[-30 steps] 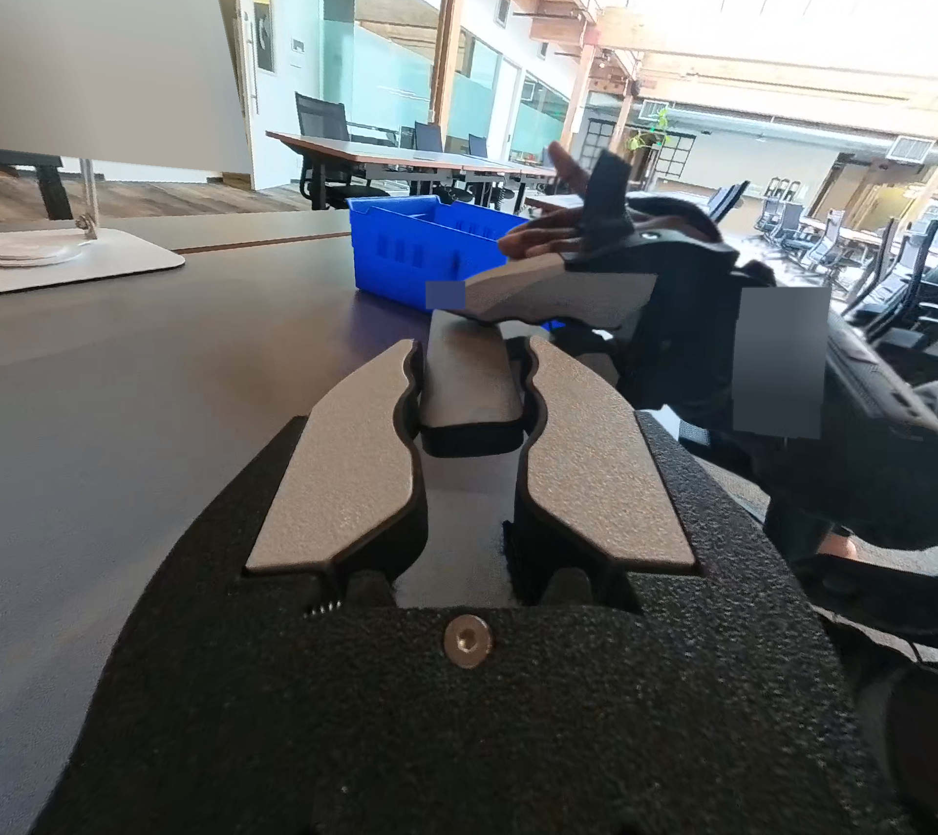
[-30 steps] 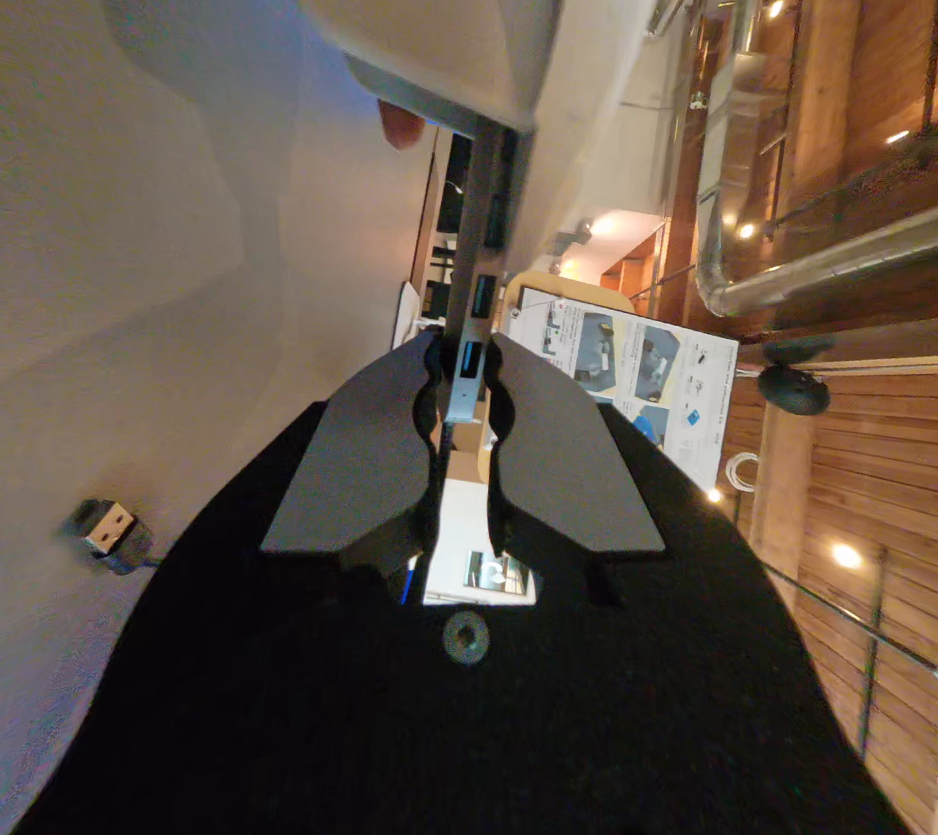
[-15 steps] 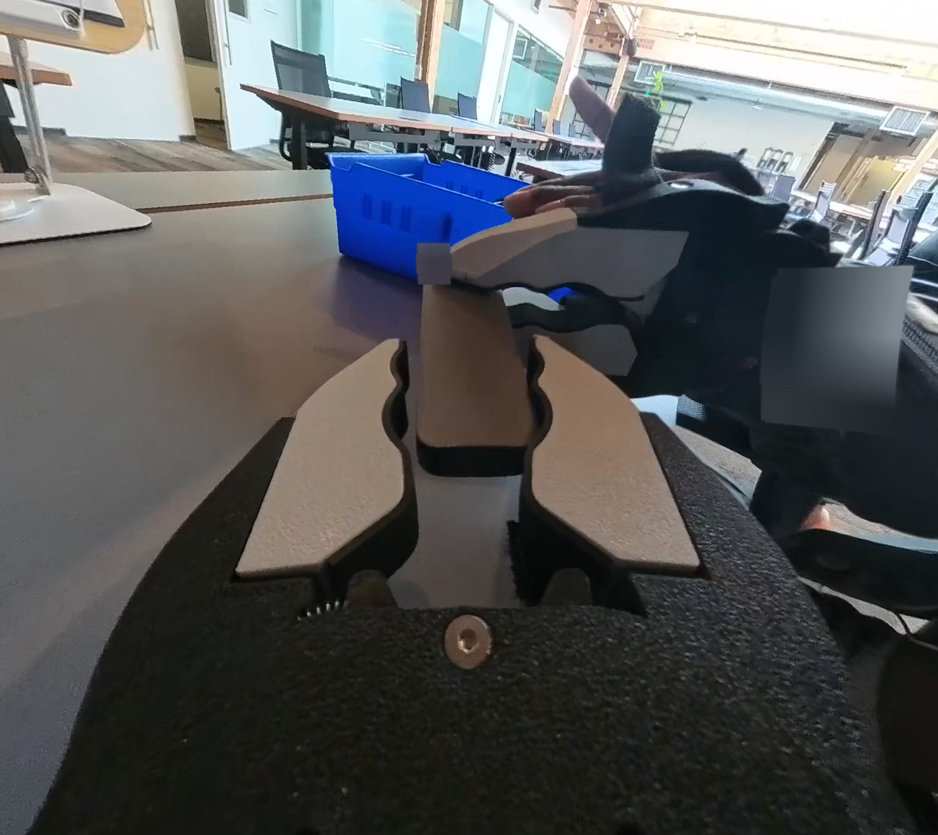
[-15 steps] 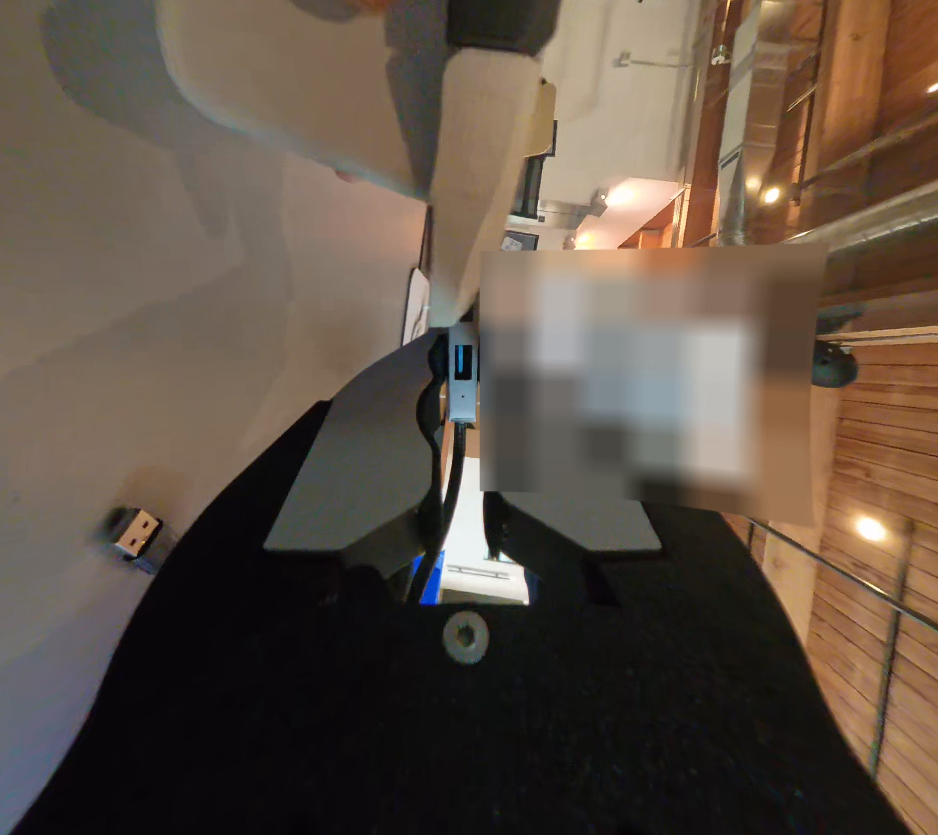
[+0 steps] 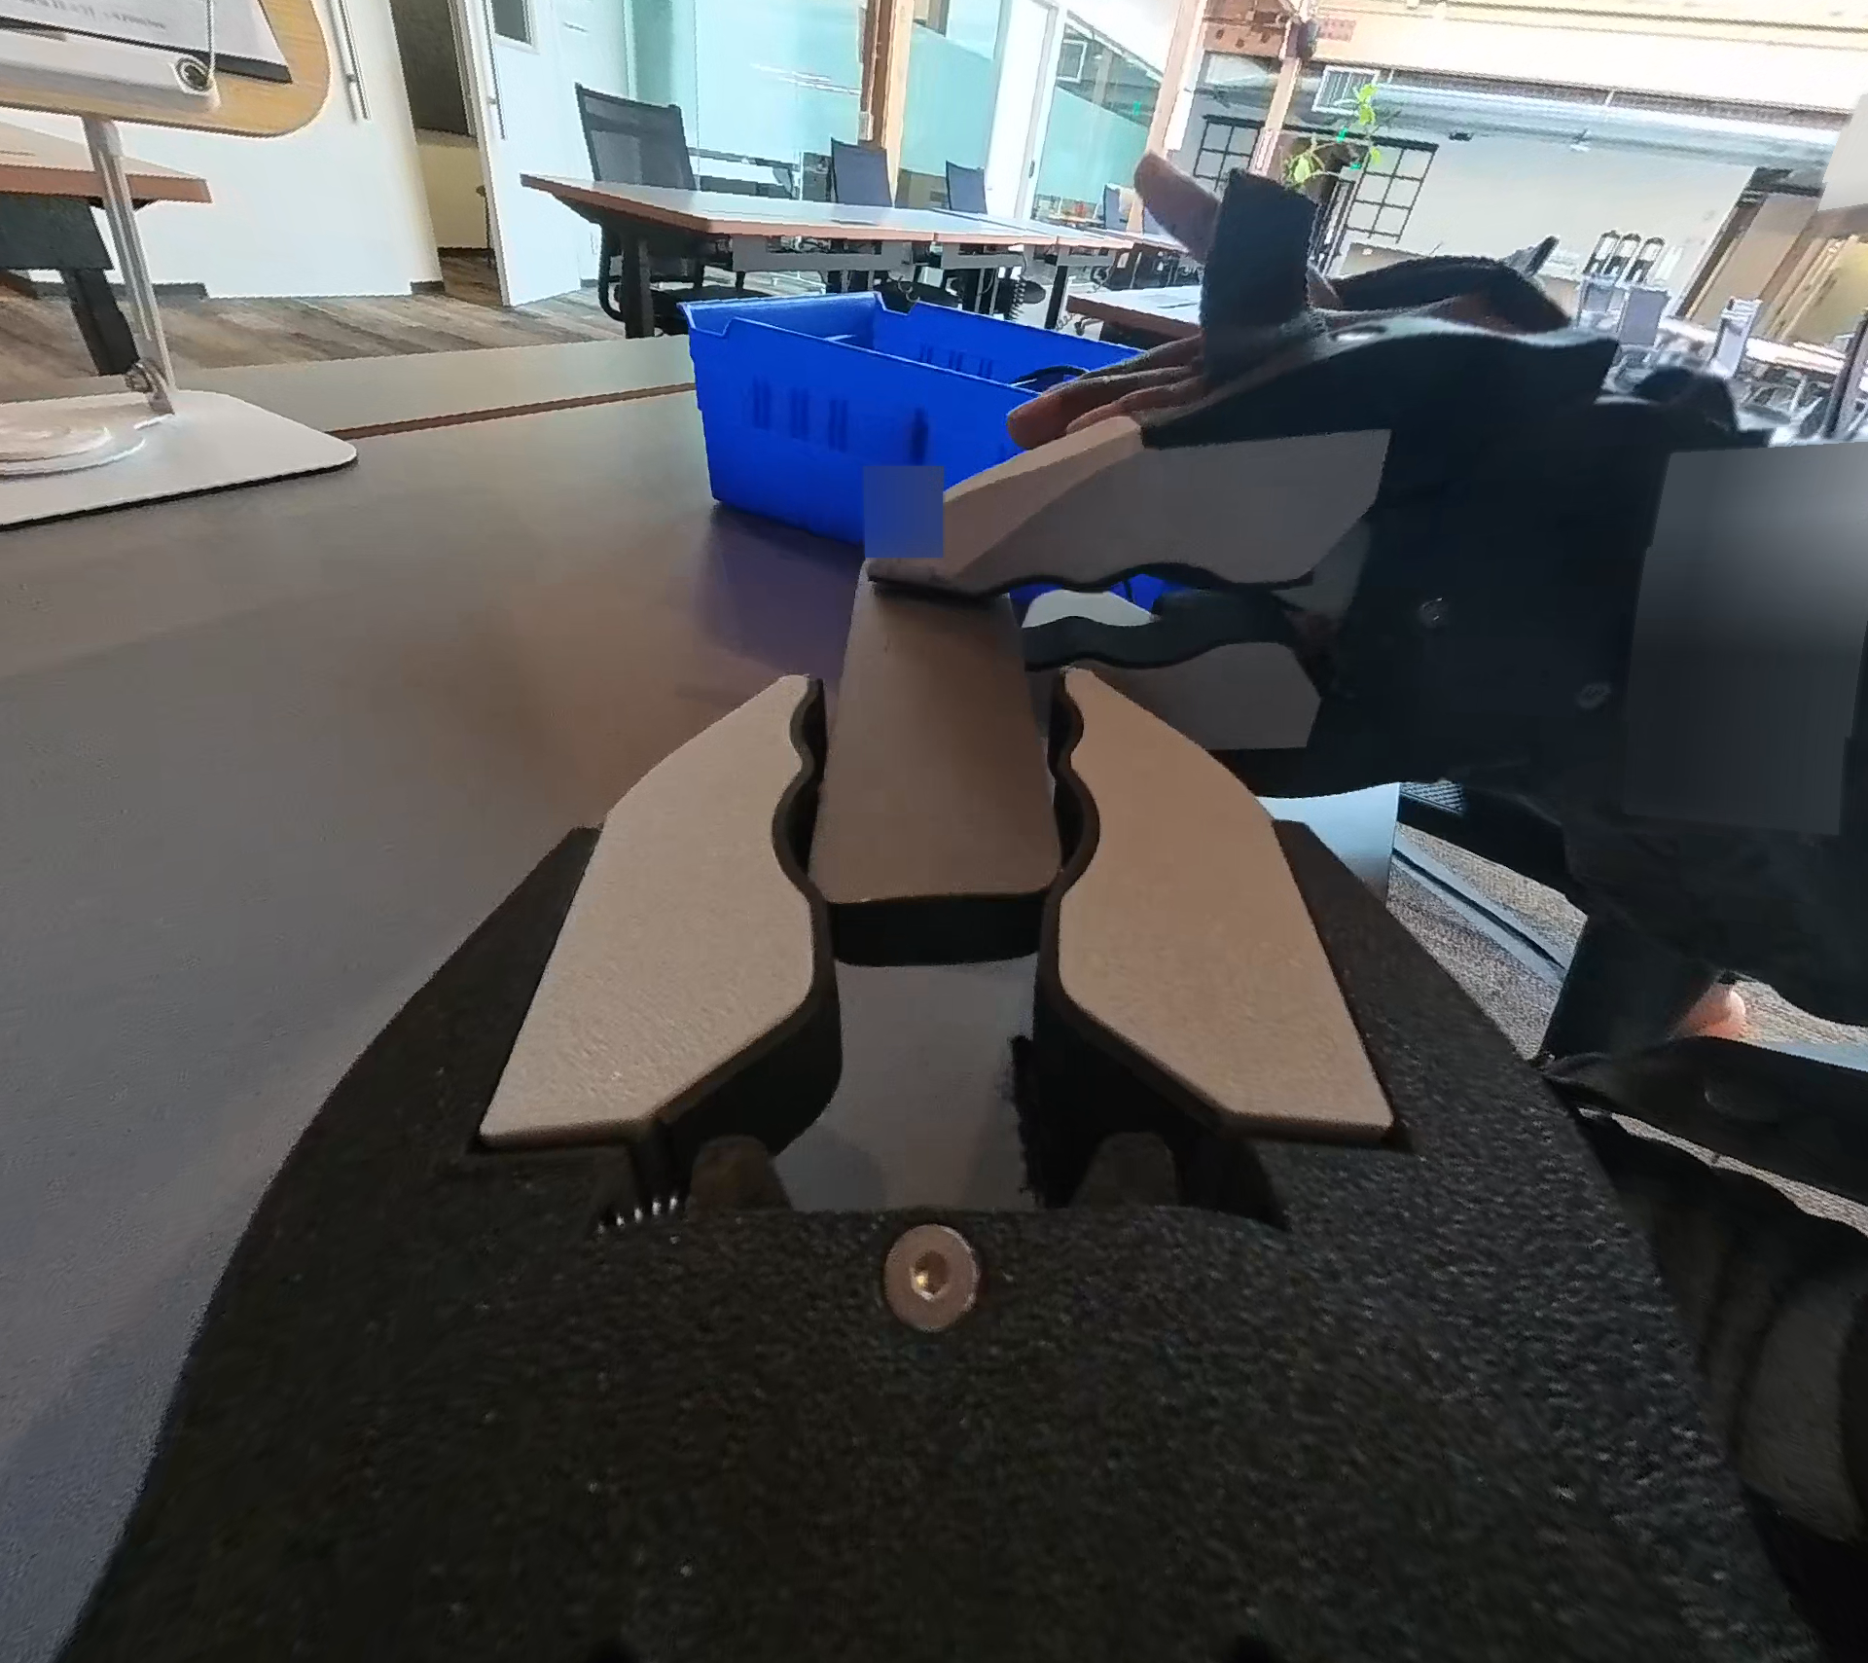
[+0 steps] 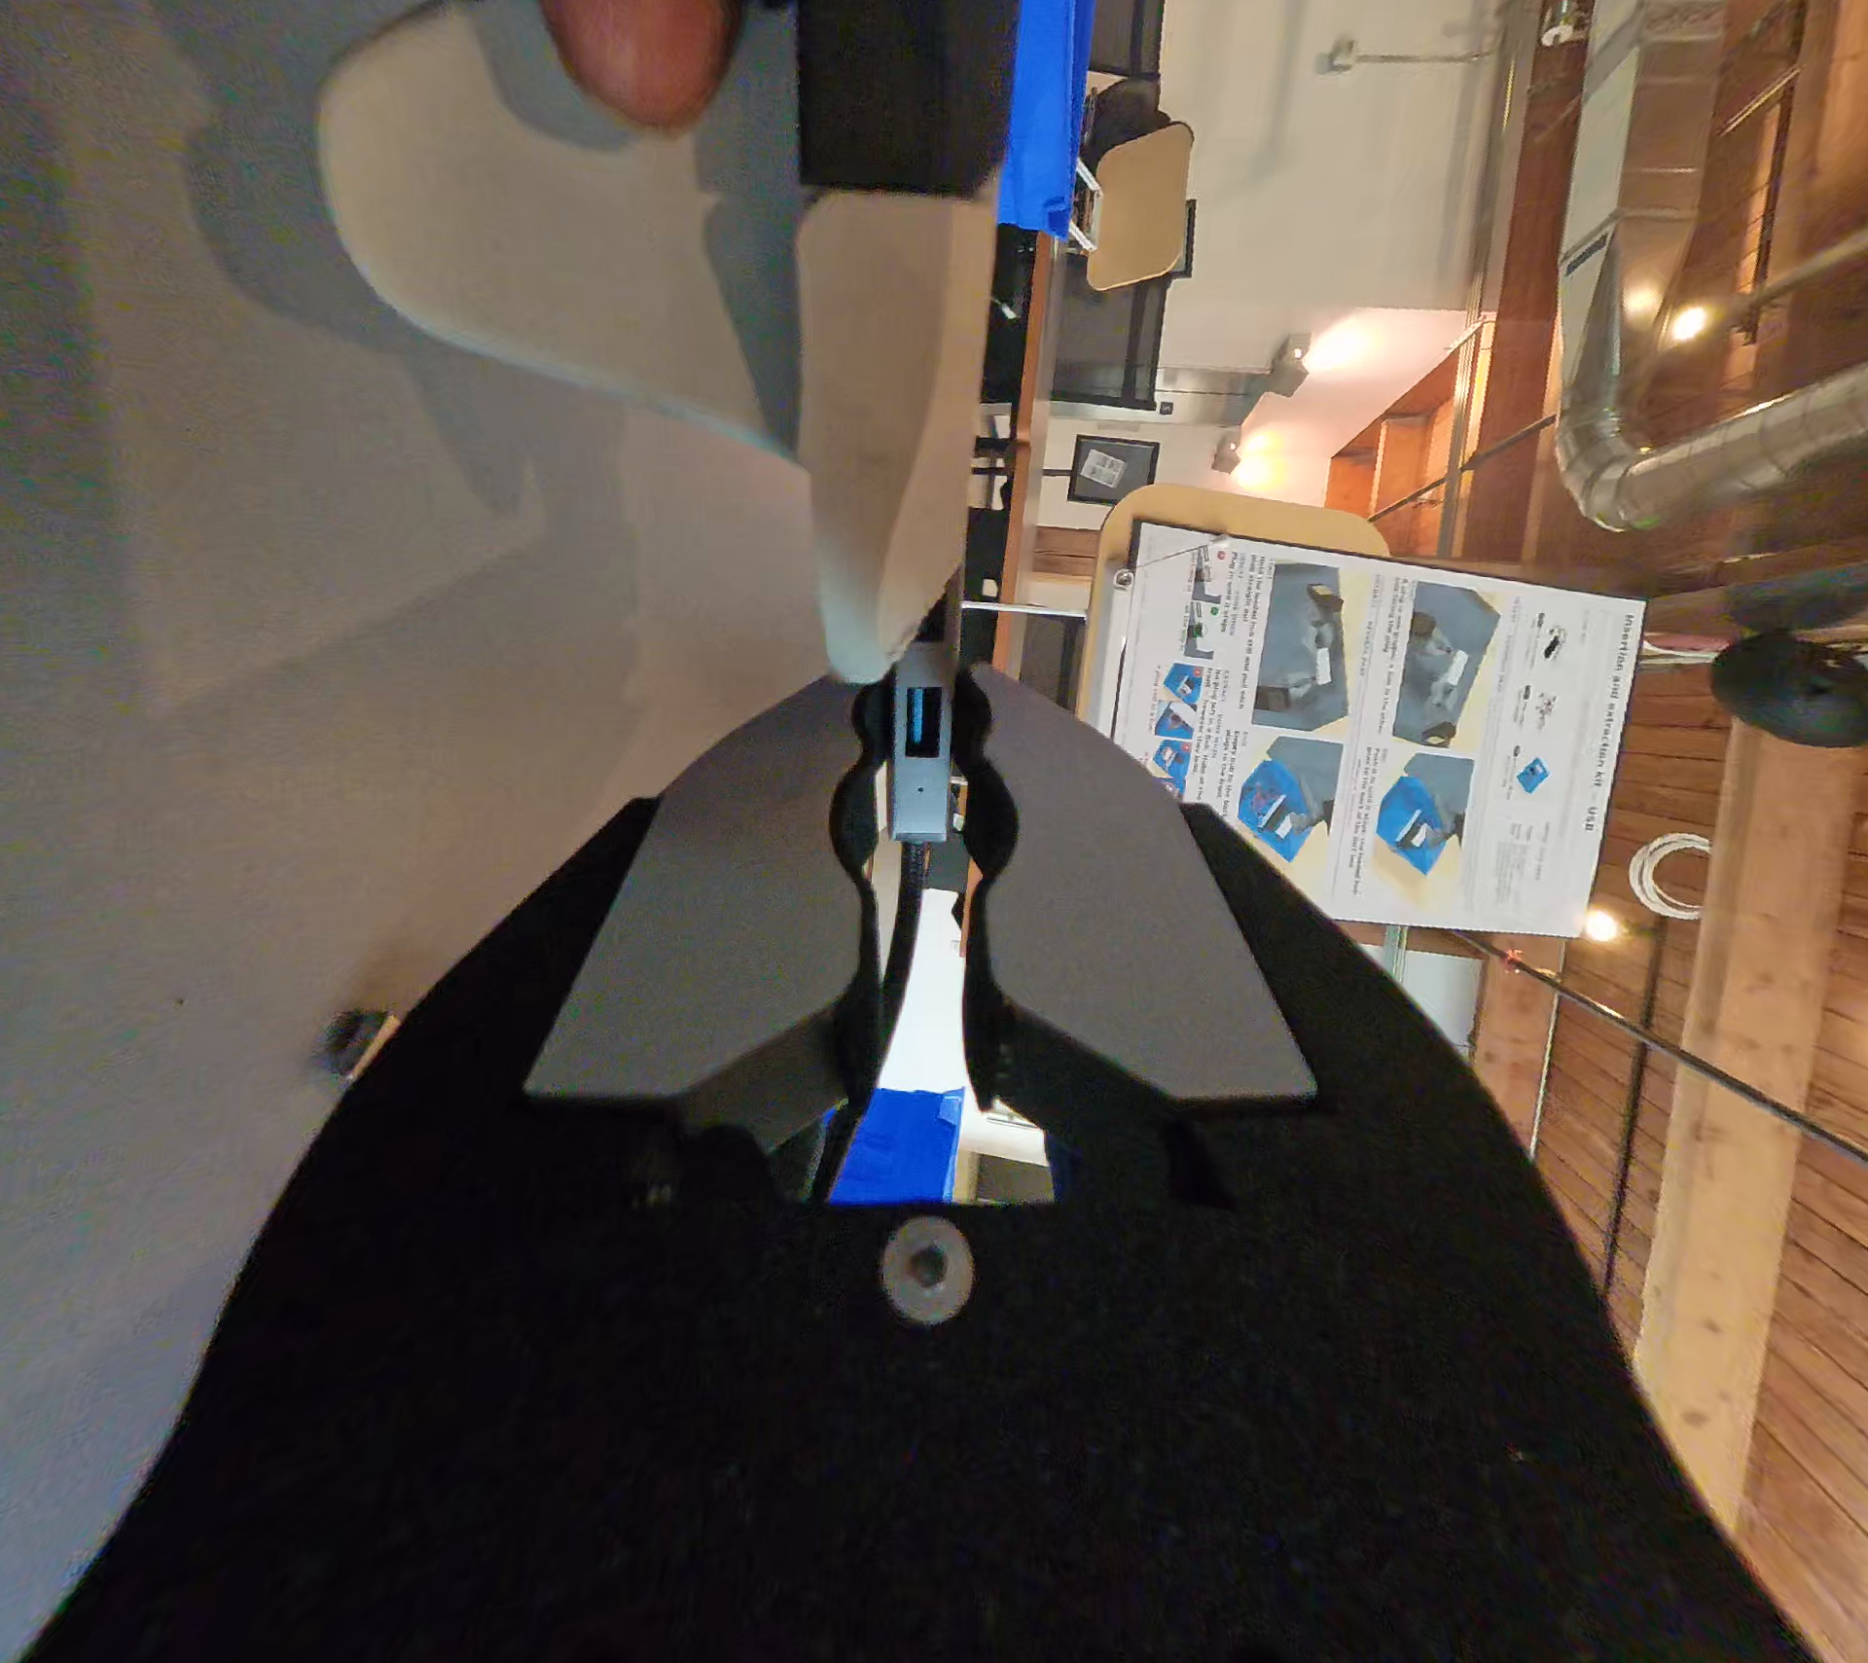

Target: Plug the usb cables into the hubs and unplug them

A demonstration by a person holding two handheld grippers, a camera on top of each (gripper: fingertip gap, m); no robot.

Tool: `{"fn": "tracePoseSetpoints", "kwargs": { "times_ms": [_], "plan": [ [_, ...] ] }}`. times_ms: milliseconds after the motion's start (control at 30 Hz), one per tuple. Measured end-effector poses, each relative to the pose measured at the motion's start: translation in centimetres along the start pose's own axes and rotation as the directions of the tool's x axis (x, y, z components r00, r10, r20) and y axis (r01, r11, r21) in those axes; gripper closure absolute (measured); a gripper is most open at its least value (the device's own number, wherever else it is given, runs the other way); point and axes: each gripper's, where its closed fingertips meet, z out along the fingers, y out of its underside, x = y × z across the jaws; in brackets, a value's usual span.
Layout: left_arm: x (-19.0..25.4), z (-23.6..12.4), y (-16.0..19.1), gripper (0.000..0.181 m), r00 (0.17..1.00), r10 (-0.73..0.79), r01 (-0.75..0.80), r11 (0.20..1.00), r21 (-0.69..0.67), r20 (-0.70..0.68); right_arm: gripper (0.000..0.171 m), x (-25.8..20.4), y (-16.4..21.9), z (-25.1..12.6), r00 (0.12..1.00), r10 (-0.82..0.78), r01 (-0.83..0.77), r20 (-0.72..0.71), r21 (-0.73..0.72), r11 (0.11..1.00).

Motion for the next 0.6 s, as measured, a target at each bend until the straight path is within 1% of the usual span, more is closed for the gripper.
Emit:
{"fn": "tracePoseSetpoints", "kwargs": {
  "times_ms": [67, 200, 300, 367, 433, 500, 533, 600],
  "plan": [
    [0.0, 0.0, 0.1, 0.14, 1.0, -0.007, 0.007, 1.0, -0.014, -0.001, 0.16, -0.1, 0.0, 0.0, 1.0, 0.012, -0.012, 0.006, 0.004, 1.0],
    [0.1, -0.2, -0.3, 0.142, 1.0, -0.021, 0.021, 1.0, -0.001, 0.003, 0.16, 0.1, -0.2, 0.0, 1.0, 0.028, -0.028, 0.014, 0.024, 0.999],
    [0.0, -0.3, -0.6, 0.142, 0.995, -0.1, 0.1, 0.995, 0.03, -0.019, 0.158, 0.4, -0.3, 0.0, 1.0, 0.019, -0.019, -0.004, 0.042, 0.999],
    [-0.7, -0.6, -1.0, 0.142, 0.987, -0.158, 0.159, 0.985, 0.061, -0.007, 0.151, 0.9, 0.2, -0.2, 1.0, 0.02, -0.019, -0.016, 0.045, 0.999],
    [-1.9, -1.2, -1.2, 0.143, 0.98, -0.2, 0.198, 0.976, 0.094, 0.017, 0.14, 1.6, 0.7, -0.7, 0.993, 0.117, -0.118, 0.01, 0.072, 0.99],
    [-3.1, -1.8, -1.3, 0.143, 0.968, -0.248, 0.242, 0.962, 0.129, 0.037, 0.139, 3.0, 1.3, -1.6, 0.964, 0.266, -0.268, 0.034, 0.137, 0.954],
    [-3.7, -2.0, -1.2, 0.143, 0.965, -0.255, 0.246, 0.959, 0.142, 0.054, 0.138, 3.9, 1.6, -2.2, 0.937, 0.345, -0.348, 0.05, 0.178, 0.92],
    [-4.5, -2.2, -1.1, 0.143, 0.965, -0.244, 0.227, 0.962, 0.154, 0.098, 0.142, 5.3, 2.5, -3.5, 0.846, 0.519, -0.532, 0.122, 0.248, 0.81]
  ]
}}
